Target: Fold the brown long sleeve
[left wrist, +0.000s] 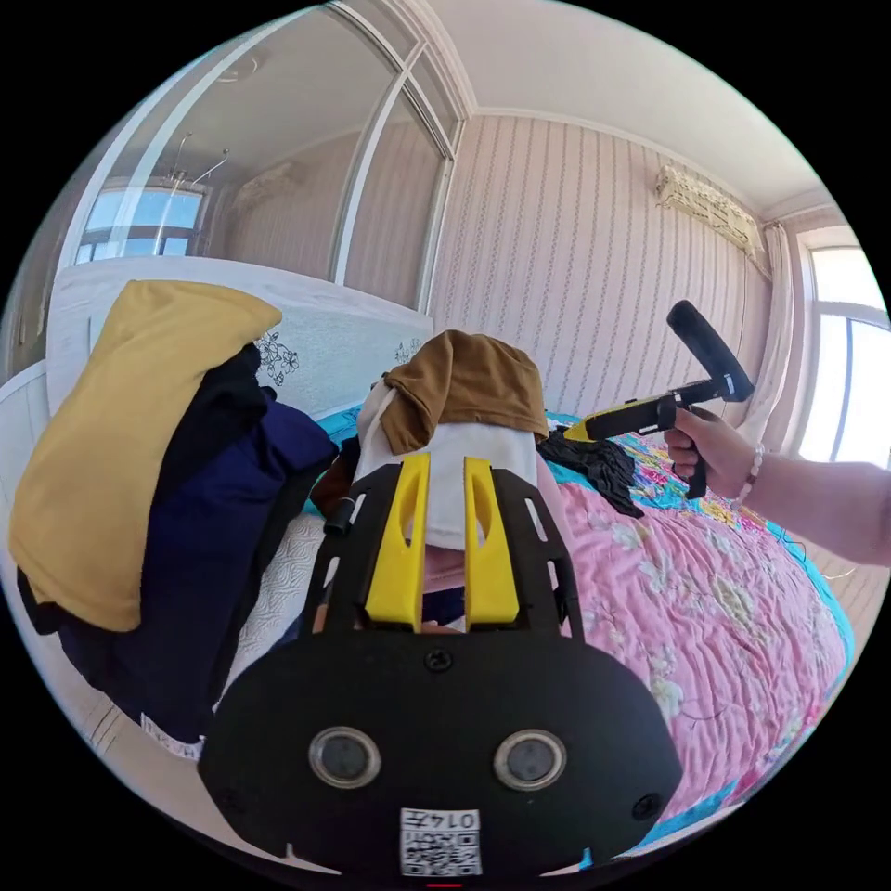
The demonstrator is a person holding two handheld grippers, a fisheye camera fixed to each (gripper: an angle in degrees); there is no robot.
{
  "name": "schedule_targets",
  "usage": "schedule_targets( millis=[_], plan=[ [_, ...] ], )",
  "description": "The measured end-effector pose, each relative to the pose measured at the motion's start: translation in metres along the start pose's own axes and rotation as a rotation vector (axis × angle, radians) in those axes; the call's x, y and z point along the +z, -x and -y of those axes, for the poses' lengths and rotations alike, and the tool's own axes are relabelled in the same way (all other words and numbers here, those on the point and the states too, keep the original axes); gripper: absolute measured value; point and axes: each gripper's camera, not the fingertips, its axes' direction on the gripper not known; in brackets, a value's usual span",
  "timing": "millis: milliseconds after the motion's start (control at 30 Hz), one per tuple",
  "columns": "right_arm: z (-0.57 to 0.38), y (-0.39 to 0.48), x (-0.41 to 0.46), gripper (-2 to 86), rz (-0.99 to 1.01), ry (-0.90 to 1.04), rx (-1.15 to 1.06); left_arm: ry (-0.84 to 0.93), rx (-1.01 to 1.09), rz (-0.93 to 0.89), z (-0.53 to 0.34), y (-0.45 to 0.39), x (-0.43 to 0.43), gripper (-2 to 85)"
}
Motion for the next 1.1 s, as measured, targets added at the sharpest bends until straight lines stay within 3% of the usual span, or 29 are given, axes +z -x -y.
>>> schedule_targets(
  millis=[200, 367, 567, 700, 833, 933, 1100],
  plan=[
    [0.021, 0.095, 0.001, 12.0, 0.166, 0.029, -0.233, -0.045, 0.024, 0.136, -0.039, 0.033, -0.106, 6.1],
    [0.058, 0.188, 0.016, 12.0, 0.357, 0.021, -0.342, -0.034, -0.049, 0.400, -0.049, 0.103, -0.185, 4.9],
    [0.098, 0.250, 0.066, 12.3, 0.409, 0.085, -0.256, -0.011, -0.082, 0.484, -0.039, 0.152, -0.207, 6.4],
    [0.109, 0.245, 0.081, 8.0, 0.614, 0.147, -0.072, 0.050, -0.174, 0.369, -0.024, 0.174, -0.184, 8.6],
    [0.100, 0.238, 0.050, 2.2, 0.603, 0.104, -0.078, 0.150, -0.240, 0.258, -0.014, 0.186, -0.156, 5.6],
    [0.095, 0.232, 0.000, 1.1, 0.611, 0.044, -0.115, 0.073, -0.211, 0.215, 0.000, 0.173, -0.173, 0.1],
    [0.092, 0.219, -0.126, 0.6, 0.478, -0.175, -0.156, -0.077, -0.061, 0.148, 0.045, 0.123, -0.210, -0.9]
  ],
)
